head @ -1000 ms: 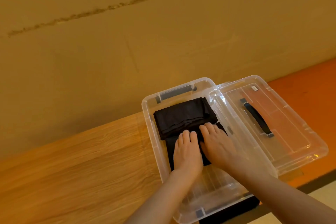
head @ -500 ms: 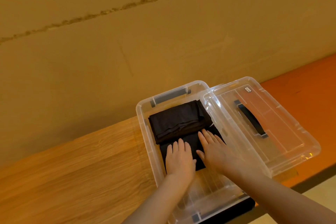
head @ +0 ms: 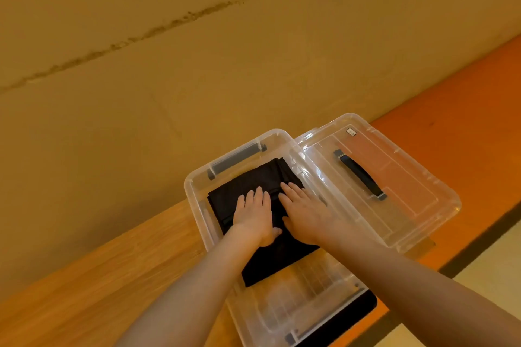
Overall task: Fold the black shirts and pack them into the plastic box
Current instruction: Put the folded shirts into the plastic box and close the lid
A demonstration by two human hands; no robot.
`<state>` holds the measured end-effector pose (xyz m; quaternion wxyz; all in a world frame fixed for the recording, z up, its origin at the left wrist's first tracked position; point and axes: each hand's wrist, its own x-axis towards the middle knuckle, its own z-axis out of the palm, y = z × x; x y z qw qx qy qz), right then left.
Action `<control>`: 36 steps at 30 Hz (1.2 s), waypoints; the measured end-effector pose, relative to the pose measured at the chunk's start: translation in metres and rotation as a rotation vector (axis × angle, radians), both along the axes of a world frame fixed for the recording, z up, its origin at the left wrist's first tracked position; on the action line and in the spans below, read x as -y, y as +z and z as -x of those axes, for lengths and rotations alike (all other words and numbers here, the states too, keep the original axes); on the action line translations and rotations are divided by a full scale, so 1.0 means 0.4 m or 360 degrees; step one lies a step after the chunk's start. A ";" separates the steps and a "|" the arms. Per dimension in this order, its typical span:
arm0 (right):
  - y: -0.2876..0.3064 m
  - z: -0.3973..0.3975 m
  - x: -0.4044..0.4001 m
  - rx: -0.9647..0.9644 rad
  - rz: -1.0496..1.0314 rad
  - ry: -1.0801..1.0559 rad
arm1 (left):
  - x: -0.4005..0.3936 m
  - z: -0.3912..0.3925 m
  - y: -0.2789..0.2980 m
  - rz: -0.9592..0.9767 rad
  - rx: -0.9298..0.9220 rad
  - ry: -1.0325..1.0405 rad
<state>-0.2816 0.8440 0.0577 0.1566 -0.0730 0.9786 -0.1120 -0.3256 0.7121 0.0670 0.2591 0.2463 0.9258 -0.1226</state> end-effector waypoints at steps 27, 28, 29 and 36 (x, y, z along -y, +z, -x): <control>-0.127 -0.319 -0.285 -0.0108 0.0142 -0.1340 | -0.550 0.146 -0.075 0.0033 0.0063 -0.1232; -0.135 -0.325 -0.284 -0.0179 0.0105 -0.1337 | -0.549 0.149 -0.088 -0.0035 0.0031 -0.1250; -0.143 -0.329 -0.284 -0.0206 0.0074 -0.1343 | -0.547 0.151 -0.097 -0.0129 -0.0010 -0.1264; -0.184 -0.333 -0.303 -0.0430 0.0073 -0.1804 | -0.566 0.165 -0.127 -0.0548 0.0099 -0.1163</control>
